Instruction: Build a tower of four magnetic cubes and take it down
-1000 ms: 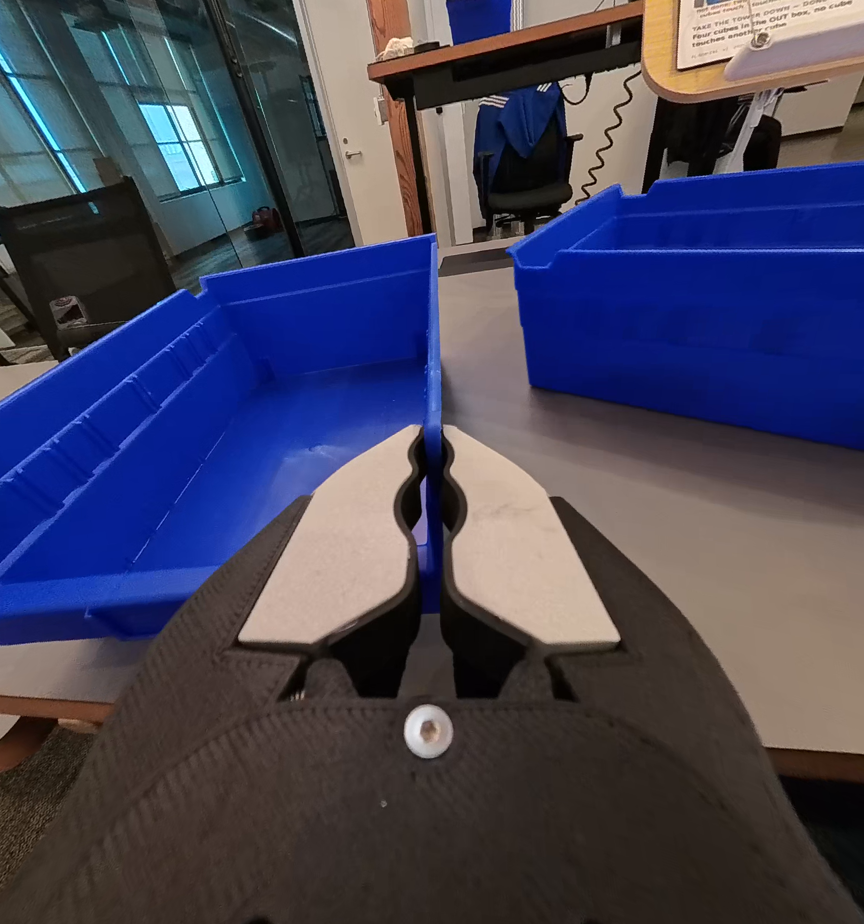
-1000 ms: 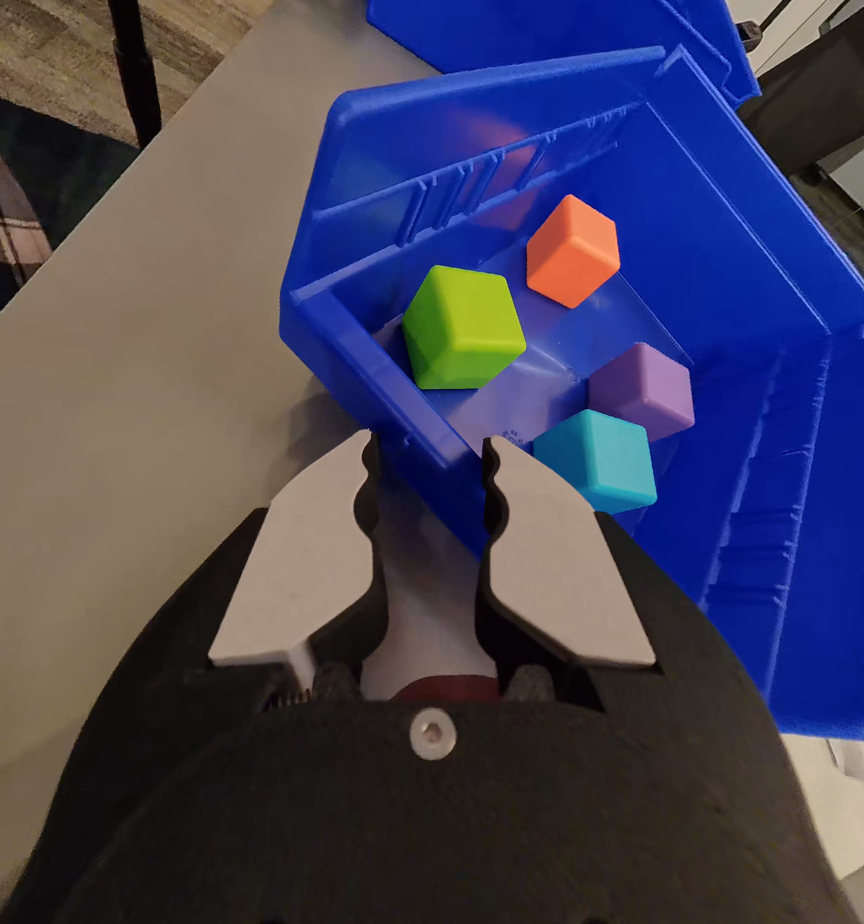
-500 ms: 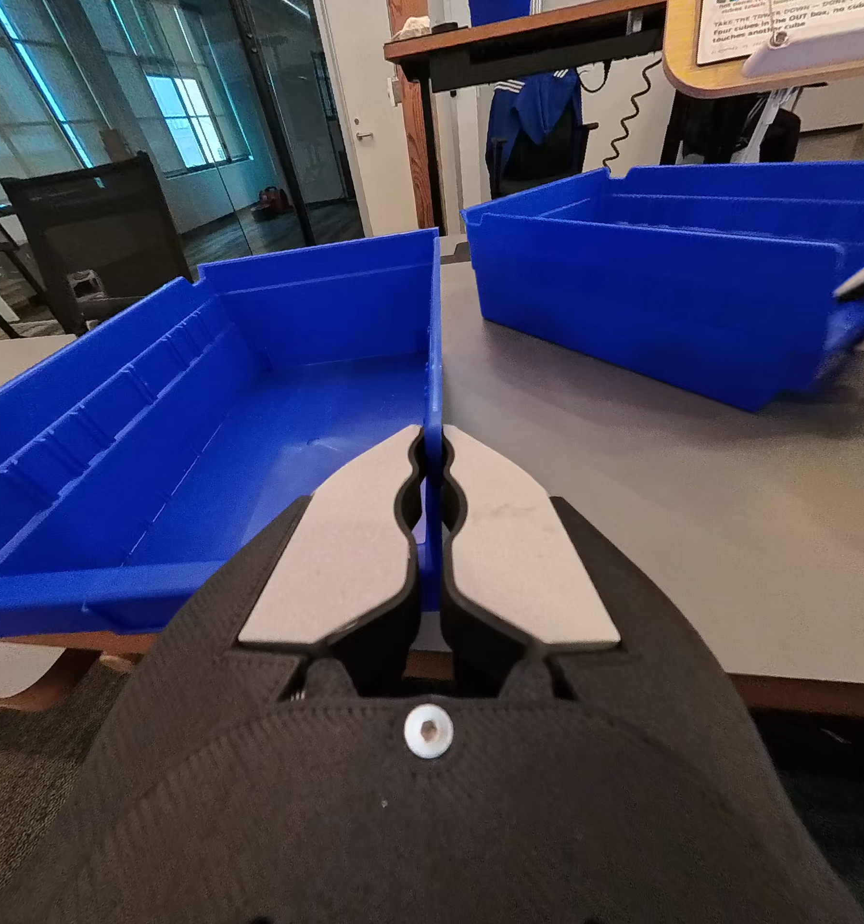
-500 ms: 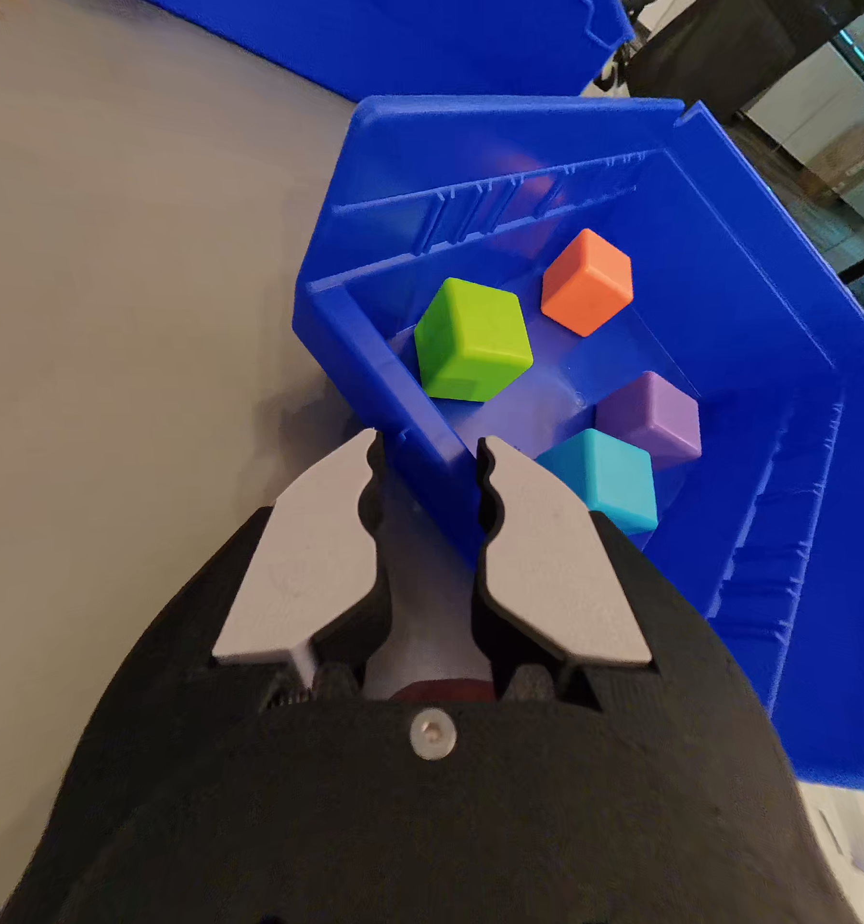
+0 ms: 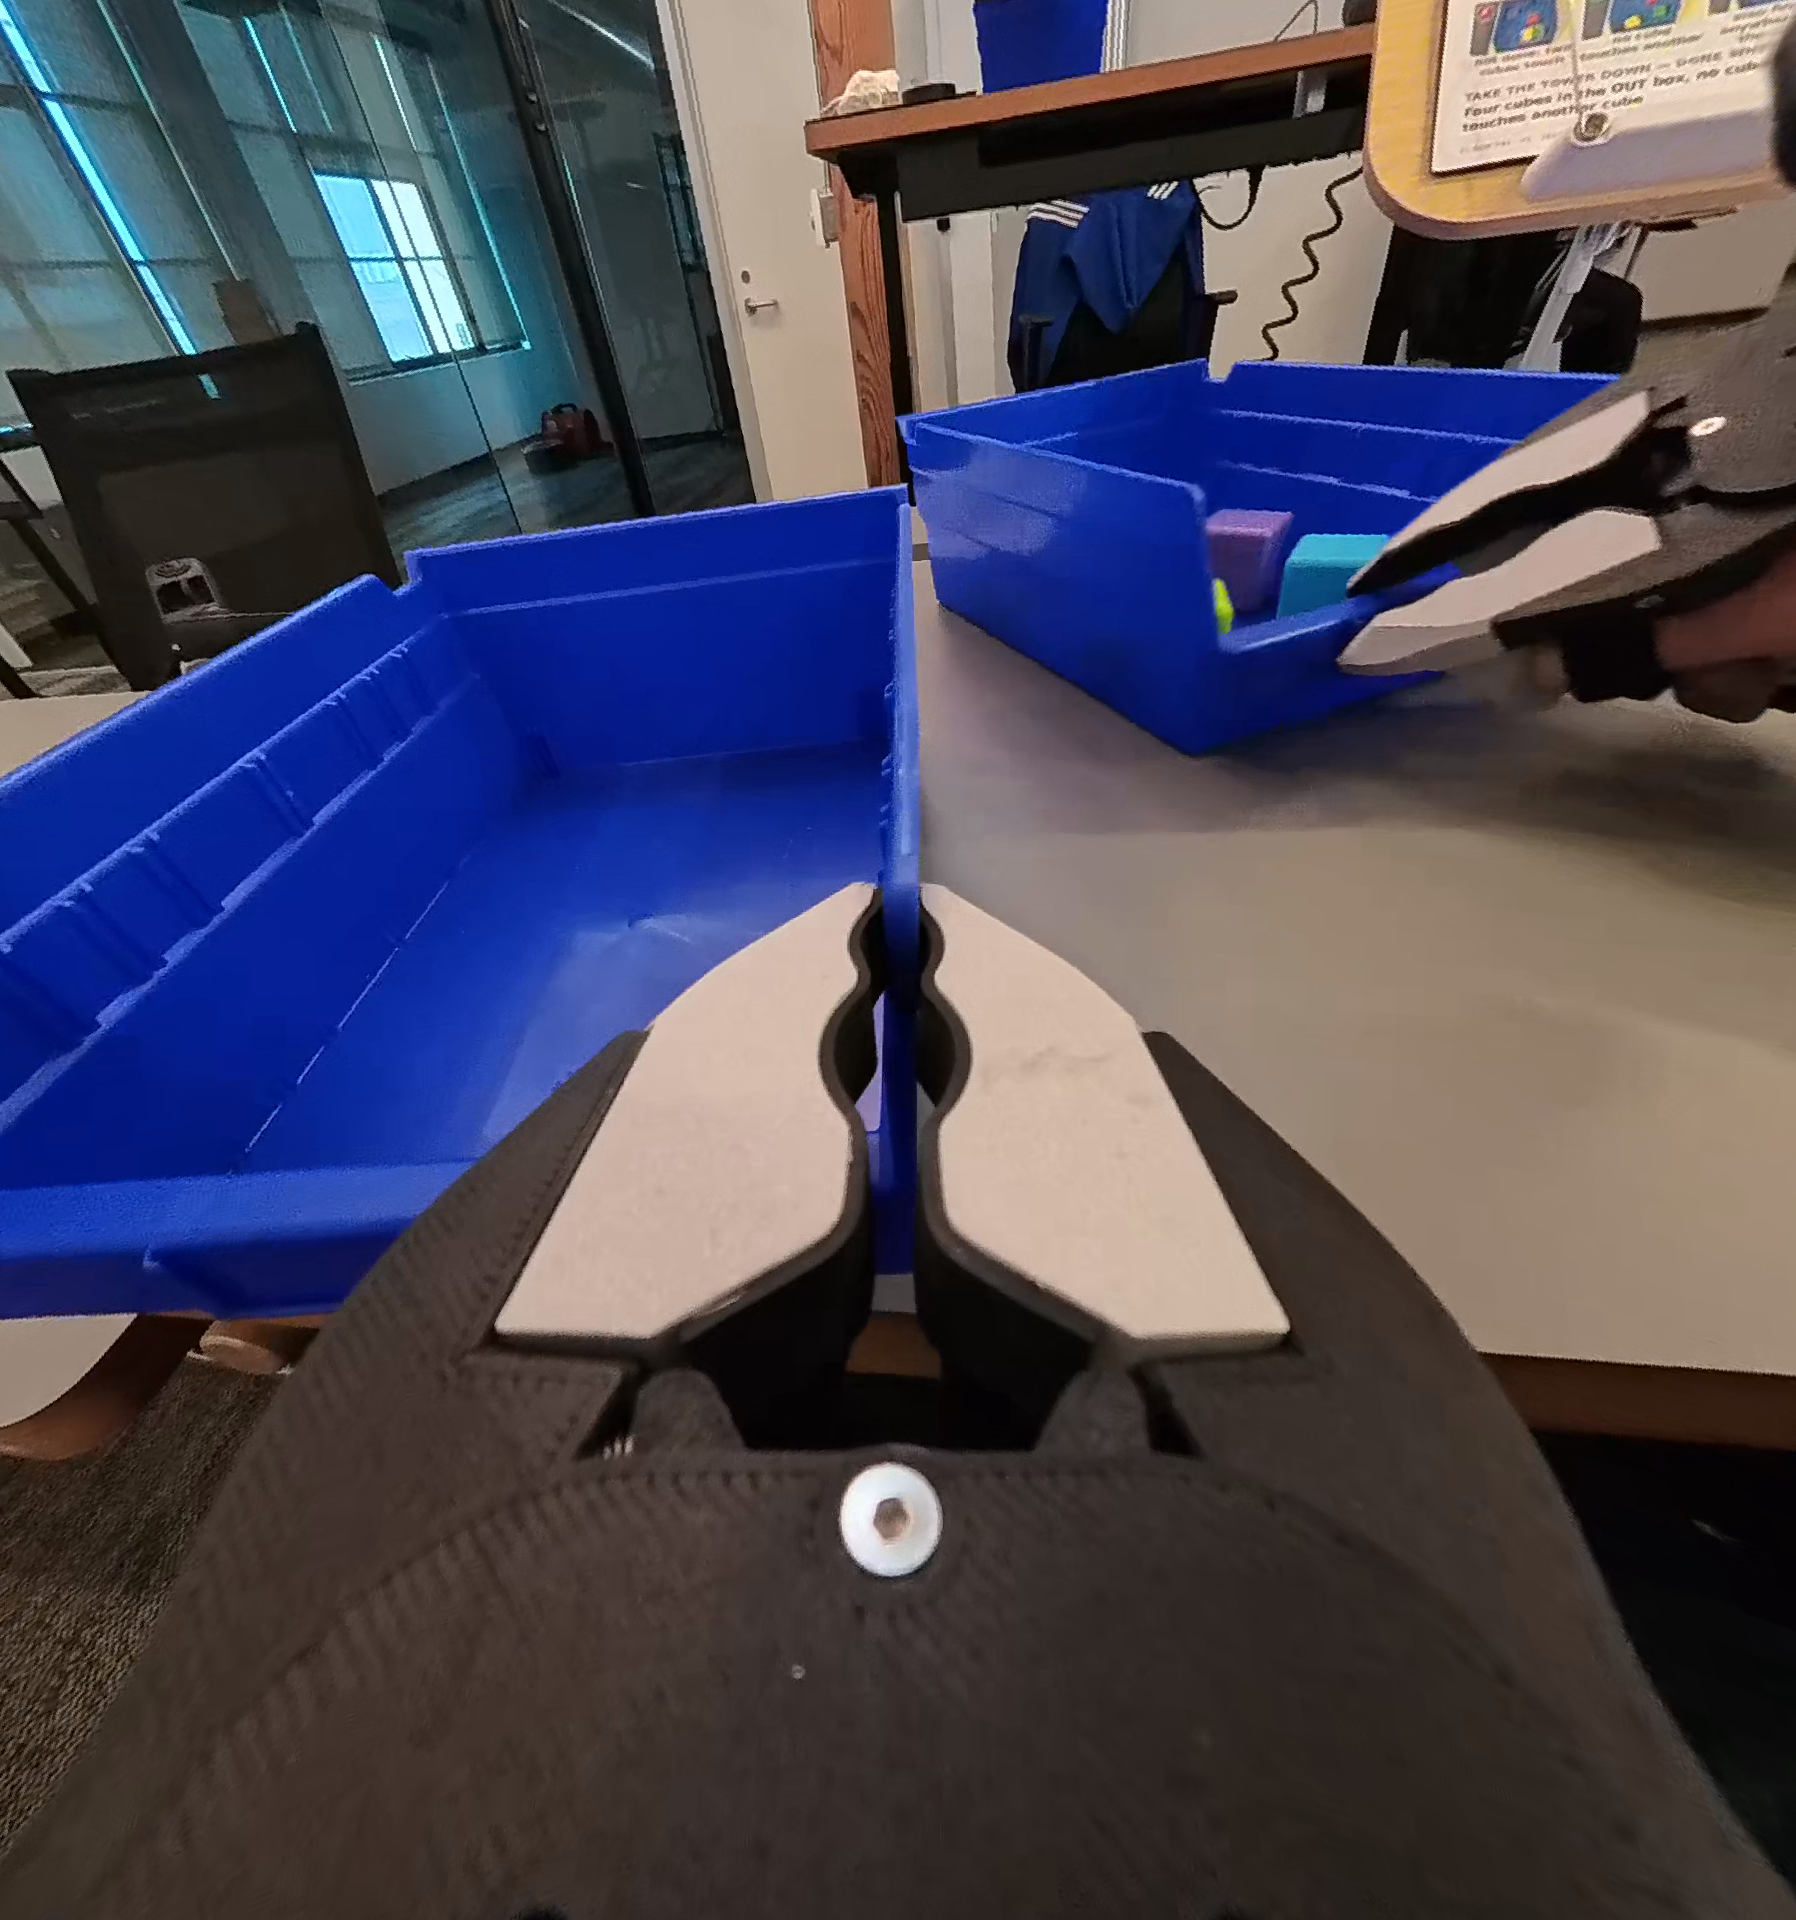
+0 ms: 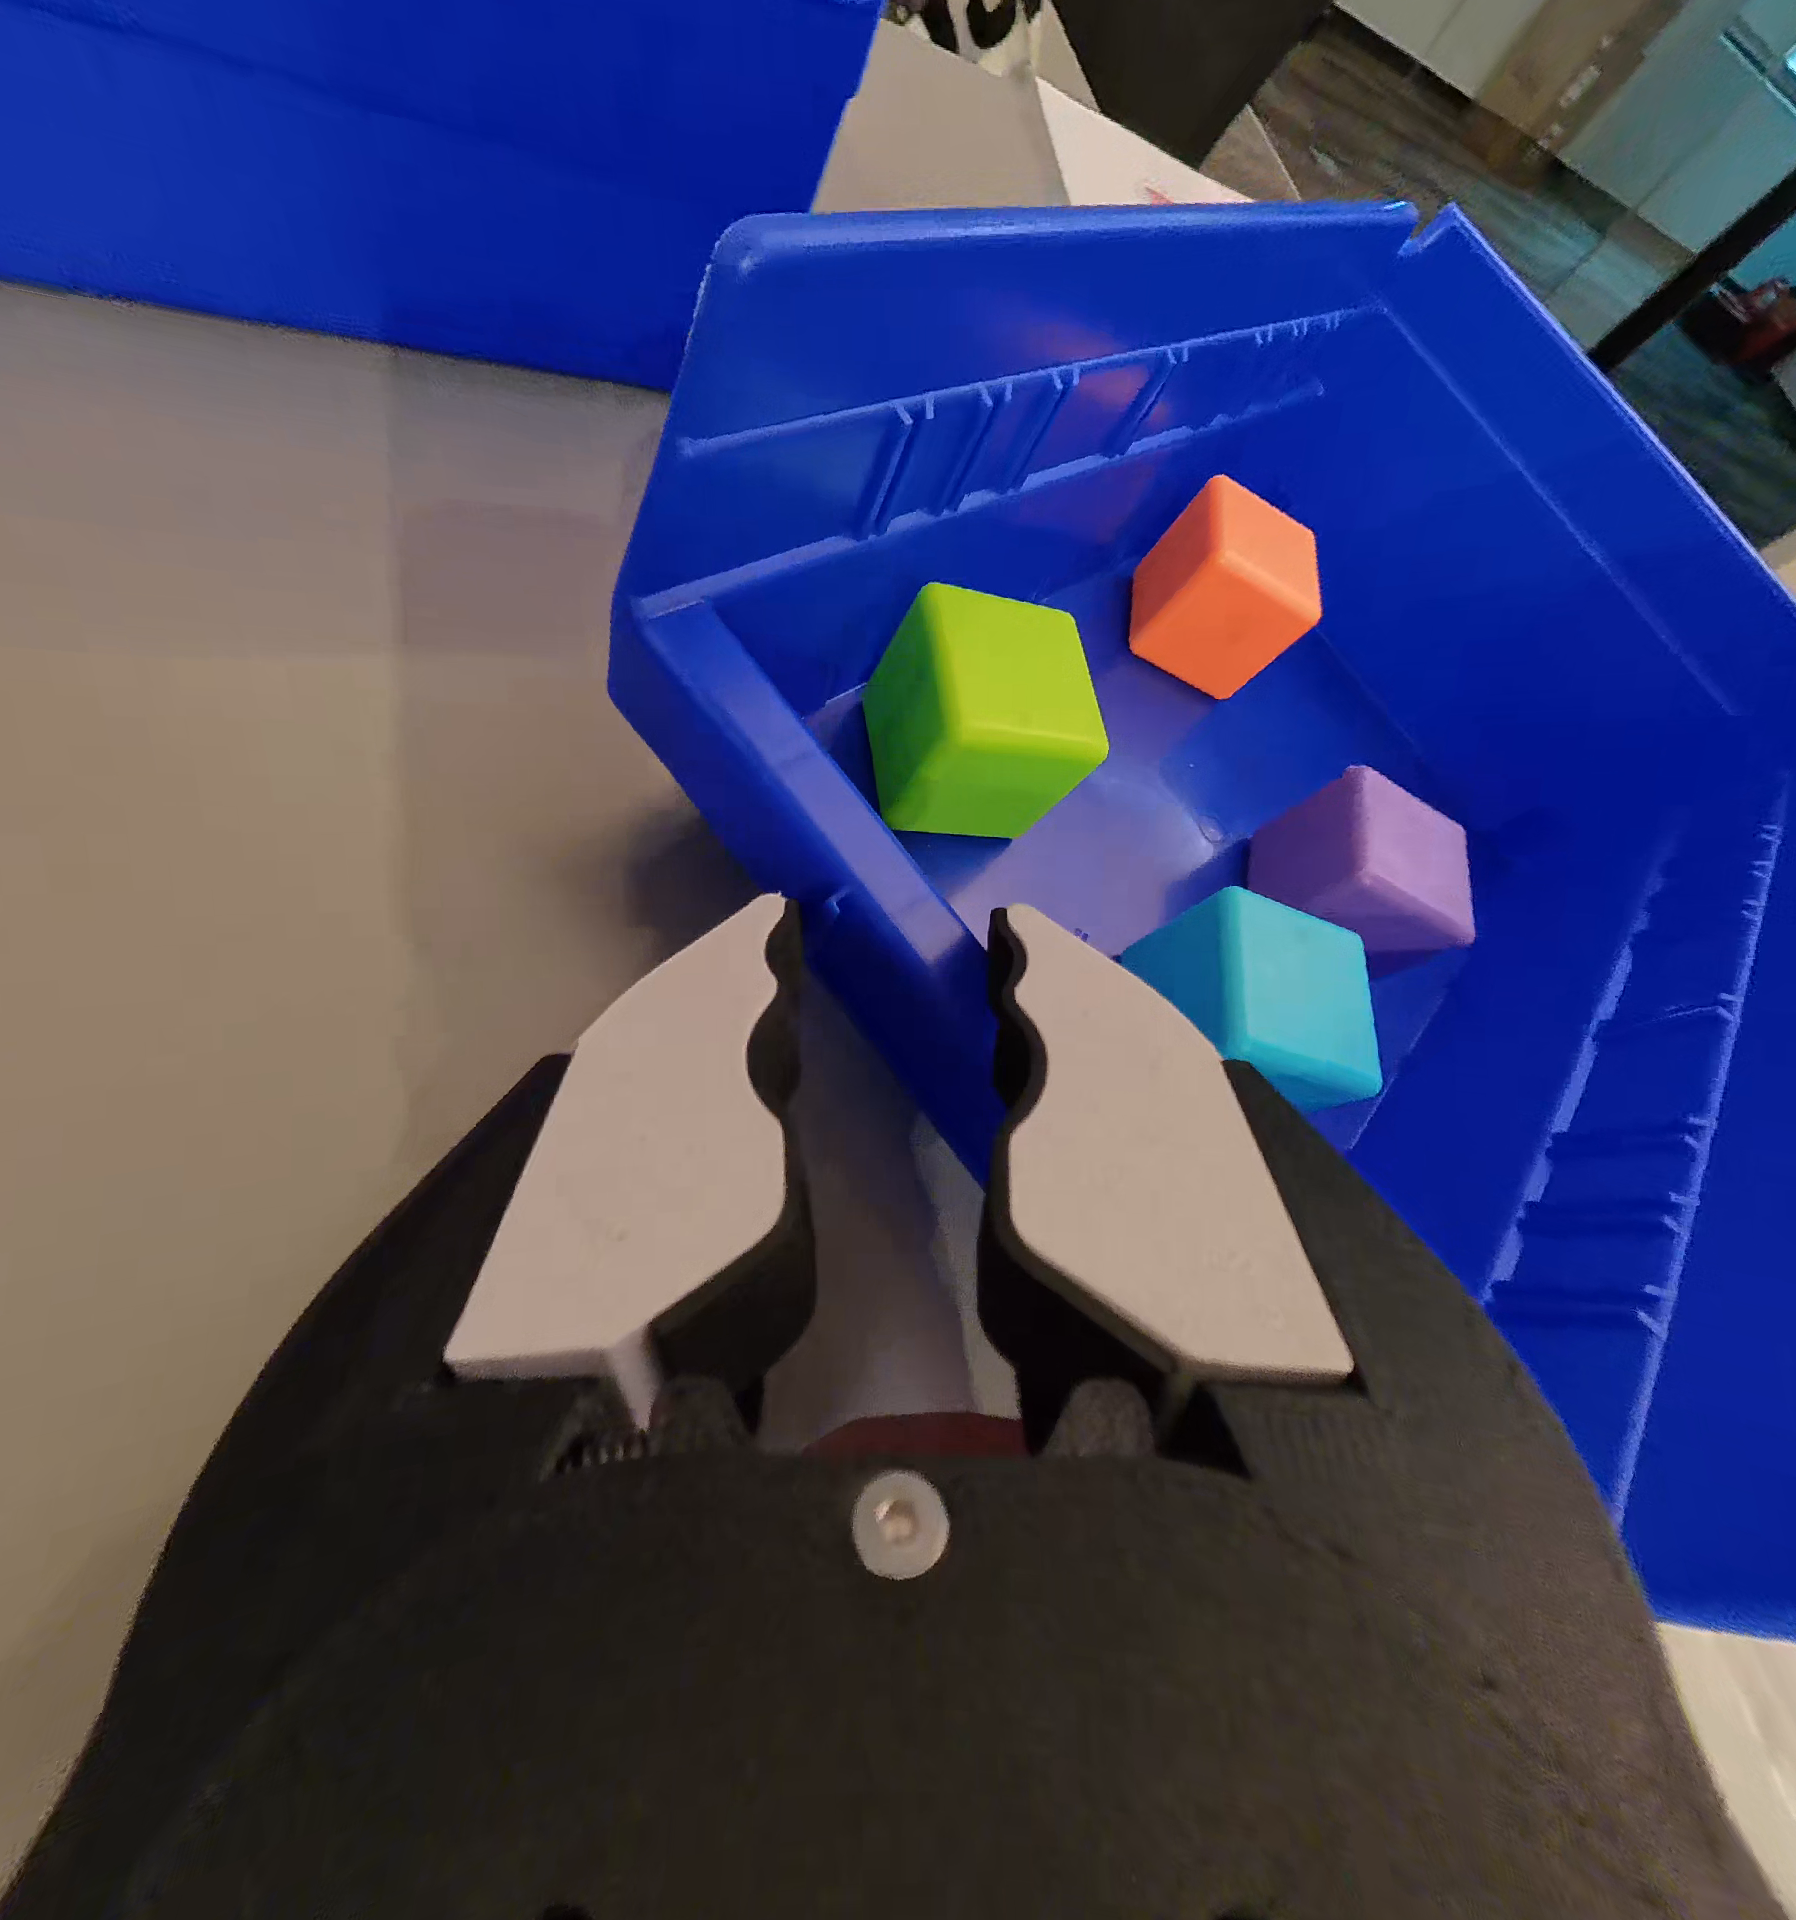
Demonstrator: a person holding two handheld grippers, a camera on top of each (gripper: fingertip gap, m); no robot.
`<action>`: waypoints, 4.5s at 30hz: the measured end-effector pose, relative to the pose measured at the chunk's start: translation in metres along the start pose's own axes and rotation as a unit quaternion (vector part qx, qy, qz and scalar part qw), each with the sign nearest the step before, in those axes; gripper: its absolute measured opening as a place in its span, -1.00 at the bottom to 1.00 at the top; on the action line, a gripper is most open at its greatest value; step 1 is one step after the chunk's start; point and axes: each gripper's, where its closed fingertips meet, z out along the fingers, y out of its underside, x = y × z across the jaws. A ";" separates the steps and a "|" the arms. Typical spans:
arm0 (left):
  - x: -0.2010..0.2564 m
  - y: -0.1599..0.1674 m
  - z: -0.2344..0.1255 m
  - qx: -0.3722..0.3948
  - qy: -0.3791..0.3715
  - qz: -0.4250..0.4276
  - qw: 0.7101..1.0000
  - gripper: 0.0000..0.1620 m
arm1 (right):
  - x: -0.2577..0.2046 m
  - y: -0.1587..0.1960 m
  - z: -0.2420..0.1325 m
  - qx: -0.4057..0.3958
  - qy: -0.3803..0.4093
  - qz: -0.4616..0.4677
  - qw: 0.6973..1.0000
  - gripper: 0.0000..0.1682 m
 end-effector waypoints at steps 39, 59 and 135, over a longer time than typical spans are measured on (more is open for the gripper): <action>-0.005 0.000 0.003 0.016 0.015 -0.012 1.000 -0.98 | 0.056 -0.075 0.147 -0.047 0.146 0.148 0.977 -0.64; -0.005 0.000 0.006 0.018 0.014 -0.013 1.000 -0.98 | 0.044 -0.096 0.139 0.011 0.096 0.158 0.983 -0.80; 0.008 0.014 0.026 -0.083 0.046 -0.006 0.995 -0.95 | -0.090 -0.031 -0.129 0.074 -0.015 0.279 0.957 -0.29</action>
